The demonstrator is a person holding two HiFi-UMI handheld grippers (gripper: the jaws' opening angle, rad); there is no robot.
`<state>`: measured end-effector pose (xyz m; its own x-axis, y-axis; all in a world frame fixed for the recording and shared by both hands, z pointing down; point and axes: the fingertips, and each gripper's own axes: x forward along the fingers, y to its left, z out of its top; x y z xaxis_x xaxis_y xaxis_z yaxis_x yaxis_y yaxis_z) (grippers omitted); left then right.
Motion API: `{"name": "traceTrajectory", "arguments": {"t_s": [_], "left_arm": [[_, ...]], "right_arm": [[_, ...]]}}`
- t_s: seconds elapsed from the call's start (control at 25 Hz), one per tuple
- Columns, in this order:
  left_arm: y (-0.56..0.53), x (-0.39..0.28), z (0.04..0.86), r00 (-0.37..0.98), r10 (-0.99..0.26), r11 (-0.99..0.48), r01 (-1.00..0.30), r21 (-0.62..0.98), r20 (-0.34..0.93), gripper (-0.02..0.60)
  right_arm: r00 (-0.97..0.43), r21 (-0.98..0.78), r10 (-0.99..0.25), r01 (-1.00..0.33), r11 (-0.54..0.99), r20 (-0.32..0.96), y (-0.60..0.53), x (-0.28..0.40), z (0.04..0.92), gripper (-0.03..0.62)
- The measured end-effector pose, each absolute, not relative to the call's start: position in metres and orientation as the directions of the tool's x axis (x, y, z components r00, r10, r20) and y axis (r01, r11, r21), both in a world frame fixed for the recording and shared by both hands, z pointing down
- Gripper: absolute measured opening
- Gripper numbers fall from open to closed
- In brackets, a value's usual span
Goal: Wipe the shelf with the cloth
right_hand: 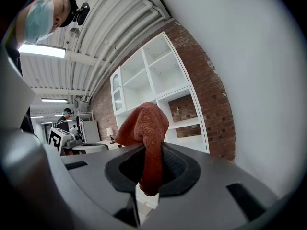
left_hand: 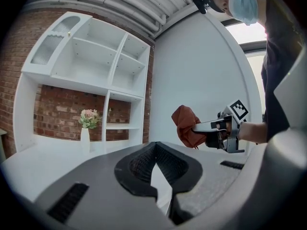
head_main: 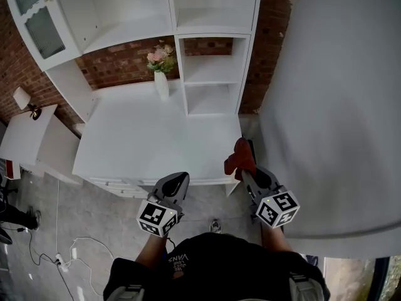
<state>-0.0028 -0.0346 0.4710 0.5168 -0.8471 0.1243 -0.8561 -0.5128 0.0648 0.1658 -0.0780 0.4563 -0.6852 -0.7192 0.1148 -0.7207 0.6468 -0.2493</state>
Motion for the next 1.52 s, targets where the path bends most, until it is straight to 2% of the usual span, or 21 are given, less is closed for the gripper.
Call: {"name": "traceTrajectory", "arguments": {"t_s": [0.44,0.76,1.16,1.52], "left_arm": [[-0.080,0.017,0.482,0.476,-0.869,-0.469,-0.879,0.087,0.132,0.006],[-0.120,-0.005,0.496,0.499,-0.855,-0.489,-0.867,0.100,0.143,0.006],[-0.189,-0.047,0.475,0.604,-0.787,-0.596,-0.797,0.093,0.128,0.006],[-0.234,-0.095,0.472,0.632,-0.768,-0.625,-0.775,0.092,0.103,0.006]], "right_arm": [[-0.728,-0.239,-0.675,-0.682,0.692,0.122,-0.139,0.172,0.462,0.054],[-0.720,-0.200,-0.685,-0.692,0.694,0.114,-0.185,0.147,0.457,0.054],[-0.646,-0.099,-0.762,-0.762,0.640,0.042,-0.263,0.105,0.400,0.054],[-0.610,0.084,-0.789,-0.792,0.604,-0.078,-0.325,0.064,0.310,0.054]]}}
